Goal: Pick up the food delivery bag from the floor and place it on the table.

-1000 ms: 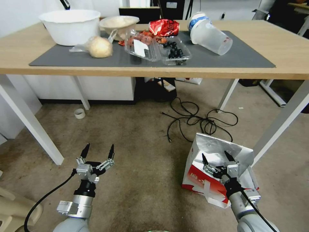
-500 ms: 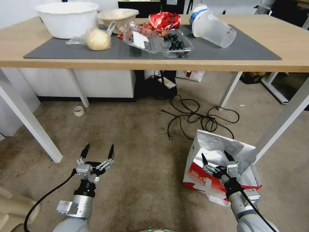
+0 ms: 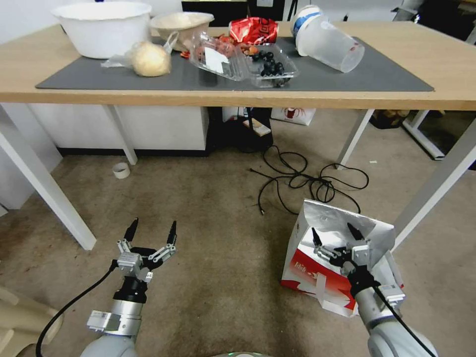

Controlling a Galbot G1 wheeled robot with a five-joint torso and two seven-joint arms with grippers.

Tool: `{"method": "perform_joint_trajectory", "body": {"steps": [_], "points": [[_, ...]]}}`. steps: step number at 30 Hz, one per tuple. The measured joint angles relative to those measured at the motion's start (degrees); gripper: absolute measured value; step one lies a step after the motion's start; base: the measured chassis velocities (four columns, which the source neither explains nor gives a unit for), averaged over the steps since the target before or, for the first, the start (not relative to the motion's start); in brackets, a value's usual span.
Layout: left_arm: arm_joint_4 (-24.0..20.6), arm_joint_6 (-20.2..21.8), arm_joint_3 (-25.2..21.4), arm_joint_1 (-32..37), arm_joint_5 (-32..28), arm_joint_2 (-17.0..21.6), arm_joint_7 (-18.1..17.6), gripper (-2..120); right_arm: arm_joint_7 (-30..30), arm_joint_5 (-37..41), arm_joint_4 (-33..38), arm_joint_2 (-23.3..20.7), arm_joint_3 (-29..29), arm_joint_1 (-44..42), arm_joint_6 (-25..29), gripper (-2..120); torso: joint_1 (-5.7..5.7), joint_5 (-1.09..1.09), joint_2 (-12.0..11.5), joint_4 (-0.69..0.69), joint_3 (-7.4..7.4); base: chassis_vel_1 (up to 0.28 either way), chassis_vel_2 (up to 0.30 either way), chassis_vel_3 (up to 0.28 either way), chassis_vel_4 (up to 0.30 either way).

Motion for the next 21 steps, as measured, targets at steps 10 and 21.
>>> {"method": "perform_joint_trajectory", "body": {"steps": [10,21], "points": [[0.0,-0.1,1.5,-1.3,0.8,0.8,-1.4,100,-13.9,1.1,-11.6,-19.9,-3.2,14.2,-4.5,100,0.04,0.01,0.1,0.09,0.0,0.0,0.0,0.0,0.0],[0.2,1.3,4.3,-2.4,0.1,1.8,-1.6,100,-25.3,-2.9,-25.3,-29.1,-14.6,30.0,-7.3,100,0.06,-0.02,0.2,0.05,0.0,0.0,0.0,0.0,0.0]]}}
